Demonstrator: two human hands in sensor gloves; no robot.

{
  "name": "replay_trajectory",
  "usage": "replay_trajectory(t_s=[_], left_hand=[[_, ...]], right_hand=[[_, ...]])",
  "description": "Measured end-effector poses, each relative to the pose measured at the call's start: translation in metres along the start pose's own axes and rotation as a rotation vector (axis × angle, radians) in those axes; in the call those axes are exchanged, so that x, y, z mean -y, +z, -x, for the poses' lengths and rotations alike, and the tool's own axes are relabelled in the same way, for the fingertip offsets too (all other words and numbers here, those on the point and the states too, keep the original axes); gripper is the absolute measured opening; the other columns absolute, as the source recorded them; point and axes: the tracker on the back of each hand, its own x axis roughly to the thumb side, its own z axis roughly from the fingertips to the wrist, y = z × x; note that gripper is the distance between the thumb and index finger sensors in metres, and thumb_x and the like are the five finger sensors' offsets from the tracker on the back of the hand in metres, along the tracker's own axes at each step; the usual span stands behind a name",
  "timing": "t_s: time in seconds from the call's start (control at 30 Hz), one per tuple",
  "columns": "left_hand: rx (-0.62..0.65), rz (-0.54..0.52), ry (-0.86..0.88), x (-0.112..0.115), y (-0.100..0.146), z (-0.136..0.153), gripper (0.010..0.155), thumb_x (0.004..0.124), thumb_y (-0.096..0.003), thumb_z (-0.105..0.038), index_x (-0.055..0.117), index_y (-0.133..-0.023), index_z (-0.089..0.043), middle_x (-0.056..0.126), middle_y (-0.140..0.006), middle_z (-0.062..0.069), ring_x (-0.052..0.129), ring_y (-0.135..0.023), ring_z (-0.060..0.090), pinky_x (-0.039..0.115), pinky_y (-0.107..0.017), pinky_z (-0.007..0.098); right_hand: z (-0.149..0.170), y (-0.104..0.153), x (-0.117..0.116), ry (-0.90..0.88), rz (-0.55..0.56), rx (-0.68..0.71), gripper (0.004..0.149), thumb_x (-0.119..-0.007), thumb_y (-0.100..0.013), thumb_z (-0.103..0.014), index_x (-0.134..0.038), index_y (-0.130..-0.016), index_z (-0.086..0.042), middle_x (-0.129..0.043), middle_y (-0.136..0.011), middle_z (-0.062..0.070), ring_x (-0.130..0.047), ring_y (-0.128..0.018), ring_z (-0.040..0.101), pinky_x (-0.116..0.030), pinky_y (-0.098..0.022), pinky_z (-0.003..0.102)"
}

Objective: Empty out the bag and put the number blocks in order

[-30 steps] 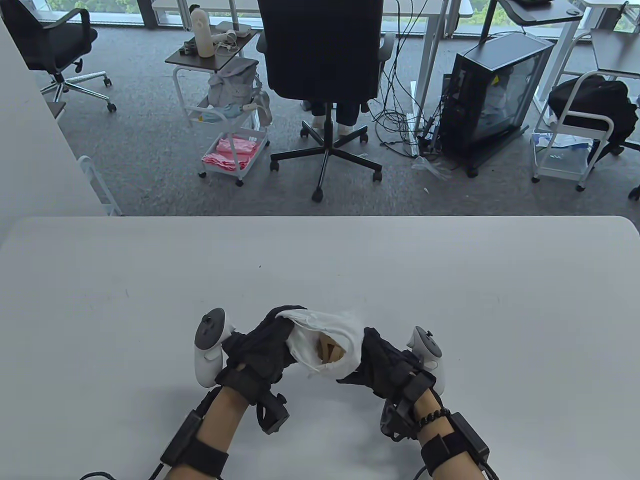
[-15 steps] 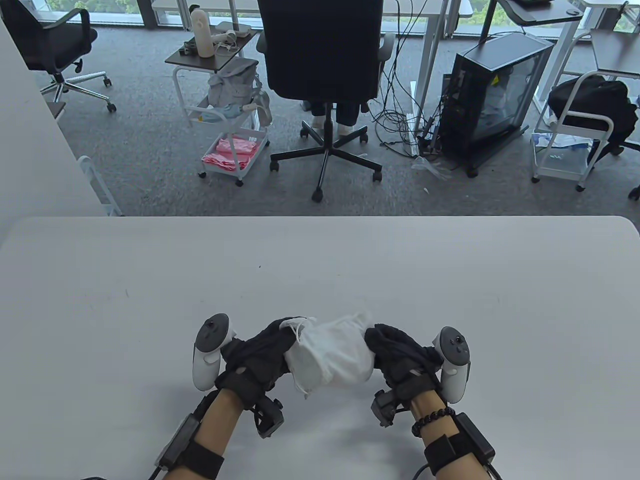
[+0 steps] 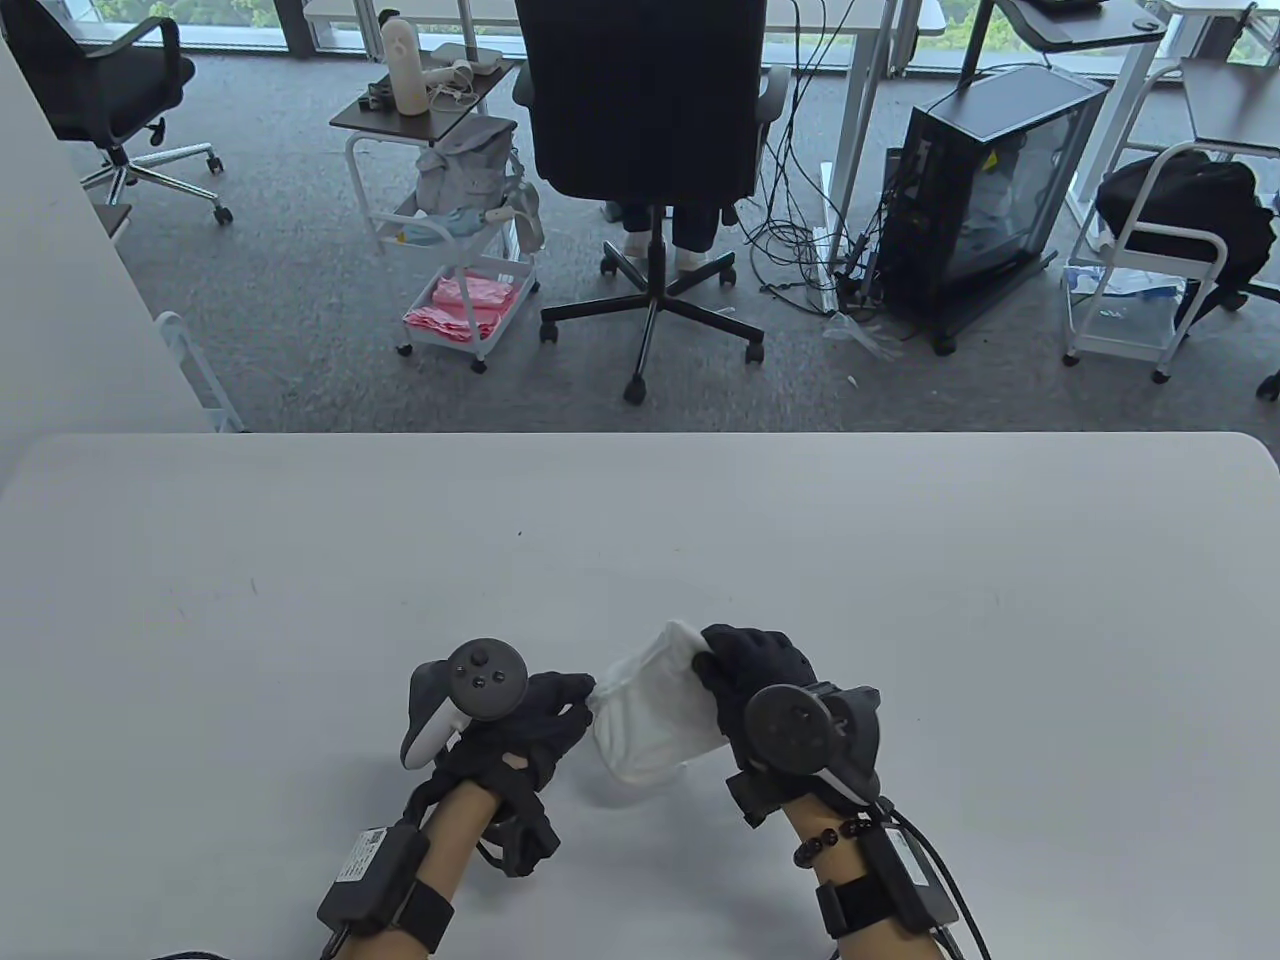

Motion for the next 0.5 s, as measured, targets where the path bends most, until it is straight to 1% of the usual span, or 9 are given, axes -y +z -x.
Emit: replay_trajectory(t_s=[0.07,0.17,0.23,0.27,0.3,0.33,0.37,0.47,0.5], left_hand=[[0.003,-0.007,0.01,-0.007,0.004,0.002,0.054,0.069,-0.0575,-0.03,0.063,-0.108,-0.01,0.058,-0.11,0.031,0.052,-0.097,0.07,0.043,-0.06,0.083],[0.157,-0.085,0.105,-0.011,0.012,-0.009,0.067,0.071,-0.0574,-0.042,0.049,-0.115,-0.017,0.051,-0.115,0.026,0.049,-0.102,0.066,0.046,-0.065,0.081],[0.212,-0.145,0.086,-0.008,0.014,-0.02,0.068,0.072,-0.0559,-0.047,0.049,-0.114,-0.021,0.055,-0.116,0.022,0.055,-0.105,0.061,0.05,-0.067,0.08],[0.225,-0.18,0.062,-0.007,0.014,-0.025,0.064,0.072,-0.0556,-0.047,0.056,-0.112,-0.023,0.06,-0.115,0.019,0.06,-0.104,0.058,0.053,-0.067,0.079],[0.209,-0.239,0.037,-0.007,0.015,-0.028,0.055,0.072,-0.0554,-0.045,0.068,-0.106,-0.024,0.068,-0.111,0.016,0.068,-0.102,0.056,0.058,-0.066,0.078],[0.193,-0.335,0.012,-0.007,0.016,-0.031,0.047,0.072,-0.0557,-0.041,0.077,-0.1,-0.024,0.078,-0.105,0.012,0.079,-0.098,0.051,0.065,-0.065,0.075],[0.202,-0.373,0.005,-0.008,0.016,-0.032,0.044,0.075,-0.054,-0.04,0.083,-0.094,-0.025,0.087,-0.098,0.009,0.089,-0.092,0.046,0.071,-0.063,0.071],[0.225,-0.432,-0.019,-0.009,0.018,-0.035,0.041,0.077,-0.0528,-0.04,0.088,-0.089,-0.026,0.096,-0.089,0.005,0.101,-0.082,0.04,0.082,-0.059,0.064],[0.232,-0.443,0.005,-0.01,0.018,-0.035,0.04,0.076,-0.0528,-0.039,0.088,-0.089,-0.026,0.098,-0.086,0.005,0.106,-0.077,0.034,0.086,-0.058,0.061]], right_hand=[[-0.016,0.001,-0.005,0.121,0.004,0.119,0.035,-0.086,-0.048,-0.031,-0.085,-0.079,-0.016,-0.097,-0.07,0.005,-0.101,-0.065,0.029,-0.088,-0.055,0.051],[-0.038,0.005,-0.014,0.215,-0.007,0.24,0.035,-0.087,-0.048,-0.032,-0.085,-0.079,-0.017,-0.097,-0.07,0.004,-0.101,-0.064,0.029,-0.088,-0.055,0.05],[-0.048,0.007,-0.019,0.263,-0.009,0.297,0.035,-0.088,-0.047,-0.033,-0.086,-0.078,-0.017,-0.097,-0.069,0.003,-0.101,-0.064,0.028,-0.089,-0.054,0.05],[-0.052,0.008,-0.02,0.275,-0.005,0.312,0.035,-0.088,-0.047,-0.034,-0.086,-0.078,-0.017,-0.098,-0.068,0.003,-0.101,-0.063,0.027,-0.089,-0.054,0.049],[-0.056,0.009,-0.021,0.275,-0.007,0.322,0.035,-0.088,-0.047,-0.035,-0.086,-0.077,-0.018,-0.098,-0.067,0.002,-0.102,-0.062,0.027,-0.089,-0.054,0.049],[-0.059,0.01,-0.021,0.283,-0.001,0.337,0.035,-0.088,-0.046,-0.035,-0.086,-0.077,-0.018,-0.098,-0.067,0.002,-0.102,-0.062,0.027,-0.089,-0.054,0.049],[-0.06,0.01,-0.021,0.294,0.003,0.347,0.035,-0.088,-0.046,-0.035,-0.086,-0.077,-0.018,-0.098,-0.067,0.002,-0.102,-0.062,0.027,-0.089,-0.053,0.049],[-0.062,0.009,-0.018,0.282,-0.001,0.328,0.036,-0.087,-0.047,-0.036,-0.085,-0.078,-0.017,-0.098,-0.067,0.002,-0.102,-0.062,0.027,-0.089,-0.053,0.049],[-0.059,0.007,-0.017,0.251,-0.035,0.288,0.036,-0.084,-0.048,-0.037,-0.085,-0.079,-0.018,-0.097,-0.068,0.002,-0.101,-0.063,0.027,-0.089,-0.054,0.049]])
